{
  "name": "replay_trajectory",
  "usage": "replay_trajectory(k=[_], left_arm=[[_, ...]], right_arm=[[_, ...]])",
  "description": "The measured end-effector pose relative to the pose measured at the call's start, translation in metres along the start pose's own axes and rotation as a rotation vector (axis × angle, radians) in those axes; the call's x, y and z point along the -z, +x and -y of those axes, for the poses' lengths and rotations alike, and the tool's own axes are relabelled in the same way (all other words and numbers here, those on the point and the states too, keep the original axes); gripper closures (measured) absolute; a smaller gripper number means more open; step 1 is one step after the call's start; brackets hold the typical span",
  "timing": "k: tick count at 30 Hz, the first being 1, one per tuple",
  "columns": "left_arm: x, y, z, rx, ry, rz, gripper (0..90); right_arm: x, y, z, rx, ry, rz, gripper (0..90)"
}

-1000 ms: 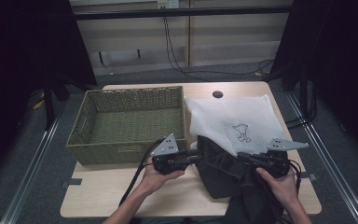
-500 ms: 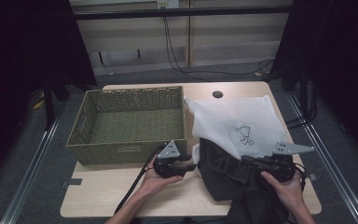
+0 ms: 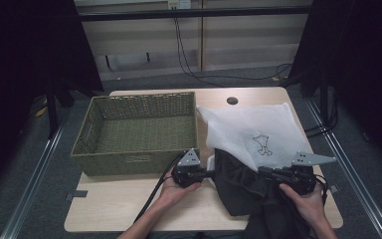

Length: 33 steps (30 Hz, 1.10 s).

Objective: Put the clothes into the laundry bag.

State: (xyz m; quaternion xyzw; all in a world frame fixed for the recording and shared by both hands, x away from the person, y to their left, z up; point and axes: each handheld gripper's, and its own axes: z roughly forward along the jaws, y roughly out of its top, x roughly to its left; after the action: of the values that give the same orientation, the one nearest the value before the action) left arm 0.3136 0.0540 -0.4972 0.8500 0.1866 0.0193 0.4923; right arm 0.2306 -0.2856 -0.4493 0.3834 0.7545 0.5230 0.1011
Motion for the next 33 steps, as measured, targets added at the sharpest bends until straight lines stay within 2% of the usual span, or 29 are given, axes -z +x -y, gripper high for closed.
replay_trajectory(k=[3, 7, 8, 9, 11, 15, 17, 19, 20, 22, 23, 24, 26, 27, 28, 29, 30, 33], left_arm=[[0.008, -0.004, -0.003, -0.006, -0.014, 0.013, 87.2], [0.015, -0.014, -0.004, -0.04, -0.023, 0.031, 87.3], [0.021, -0.022, 0.0, -0.062, -0.025, 0.042, 87.3], [0.021, -0.022, 0.0, -0.062, -0.025, 0.042, 87.3], [0.026, -0.029, 0.013, -0.066, -0.007, 0.063, 87.3], [0.025, -0.031, 0.024, -0.088, 0.024, 0.068, 86.3], [0.025, -0.03, 0.026, -0.074, 0.008, 0.079, 80.7], [0.029, -0.026, 0.02, -0.07, -0.011, 0.073, 69.7], [0.029, -0.026, 0.02, -0.07, -0.011, 0.073, 66.9], [0.032, -0.021, 0.015, -0.047, -0.042, 0.076, 64.8], [0.03, -0.017, 0.011, -0.034, -0.056, 0.059, 62.3], [0.029, -0.014, 0.009, -0.03, -0.053, 0.05, 62.8], [0.025, -0.012, 0.009, -0.02, -0.06, 0.051, 75.7], [0.024, -0.01, 0.009, -0.012, -0.057, 0.056, 75.7], [0.023, -0.008, 0.009, 0.0, -0.055, 0.06, 84.1], [0.023, -0.008, 0.009, 0.0, -0.055, 0.06, 84.8], [0.023, -0.01, 0.009, -0.005, -0.06, 0.062, 85.5], [0.024, -0.011, 0.009, -0.011, -0.055, 0.062, 85.9]], right_arm=[[-0.001, -0.002, -0.001, 0.003, 0.007, 0.015, 88.9], [-0.004, -0.004, -0.003, 0.013, 0.012, 0.043, 88.9], [-0.008, -0.005, -0.004, 0.014, 0.018, 0.063, 88.9], [-0.008, -0.005, -0.004, 0.014, 0.018, 0.063, 88.9], [-0.013, -0.006, -0.003, 0.027, 0.035, 0.072, 88.9], [-0.02, -0.006, -0.002, 0.032, 0.044, 0.068, 88.8], [-0.021, -0.004, -0.003, 0.038, 0.044, 0.069, 88.7], [-0.019, -0.005, -0.003, 0.036, 0.038, 0.064, 88.7], [-0.019, -0.005, -0.003, 0.036, 0.038, 0.064, 88.7], [-0.018, -0.004, -0.004, 0.034, 0.033, 0.056, 88.3], [-0.017, -0.003, -0.005, 0.036, 0.03, 0.051, 88.0], [-0.017, -0.003, -0.005, 0.04, 0.029, 0.051, 87.6], [-0.015, 0.001, -0.008, 0.053, 0.022, 0.053, 84.9], [-0.015, 0.001, -0.008, 0.053, 0.022, 0.053, 84.9], [-0.013, 0.005, -0.011, 0.062, 0.011, 0.056, 76.6], [-0.013, 0.005, -0.011, 0.062, 0.011, 0.056, 76.6], [-0.01, 0.009, -0.014, 0.073, -0.004, 0.067, 68.7], [-0.009, 0.017, -0.02, 0.095, -0.019, 0.063, 58.2]])
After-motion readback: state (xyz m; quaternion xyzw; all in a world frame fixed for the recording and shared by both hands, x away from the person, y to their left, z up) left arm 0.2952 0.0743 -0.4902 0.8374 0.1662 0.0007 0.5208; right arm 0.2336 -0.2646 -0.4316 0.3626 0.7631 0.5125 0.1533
